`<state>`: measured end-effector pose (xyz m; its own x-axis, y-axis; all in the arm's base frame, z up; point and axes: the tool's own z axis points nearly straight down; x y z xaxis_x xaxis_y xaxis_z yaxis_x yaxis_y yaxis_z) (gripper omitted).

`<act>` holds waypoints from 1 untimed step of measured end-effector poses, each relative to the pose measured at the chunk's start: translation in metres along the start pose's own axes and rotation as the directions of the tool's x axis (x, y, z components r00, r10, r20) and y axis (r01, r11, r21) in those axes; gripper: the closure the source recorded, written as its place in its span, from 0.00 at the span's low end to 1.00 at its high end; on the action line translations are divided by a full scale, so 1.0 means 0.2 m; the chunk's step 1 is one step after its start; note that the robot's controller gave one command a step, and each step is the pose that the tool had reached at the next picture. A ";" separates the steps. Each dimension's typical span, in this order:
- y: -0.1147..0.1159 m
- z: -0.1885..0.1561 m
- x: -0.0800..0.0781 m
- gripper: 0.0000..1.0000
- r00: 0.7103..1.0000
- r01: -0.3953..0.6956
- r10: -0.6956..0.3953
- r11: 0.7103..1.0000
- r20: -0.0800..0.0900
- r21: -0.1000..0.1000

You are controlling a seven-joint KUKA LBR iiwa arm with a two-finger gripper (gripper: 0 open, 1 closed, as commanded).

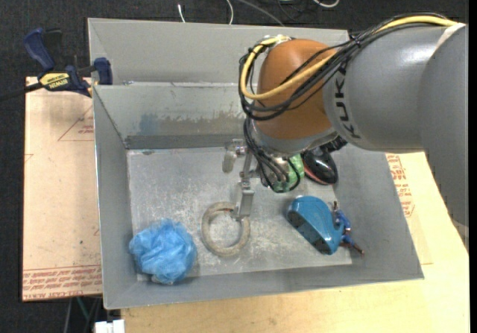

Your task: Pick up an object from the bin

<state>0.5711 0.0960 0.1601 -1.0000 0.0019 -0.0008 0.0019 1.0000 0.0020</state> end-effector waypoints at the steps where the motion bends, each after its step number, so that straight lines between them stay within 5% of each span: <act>1: 0.00 0.00 0.00 0.00 1.000 0.000 0.000 1.000 0.000 0.000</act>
Offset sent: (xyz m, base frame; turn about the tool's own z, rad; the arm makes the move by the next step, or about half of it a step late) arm -0.0831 0.0180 -0.0580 -0.1569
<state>0.5711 0.0960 0.1601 -1.0000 0.0019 -0.0008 0.0019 1.0000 0.0020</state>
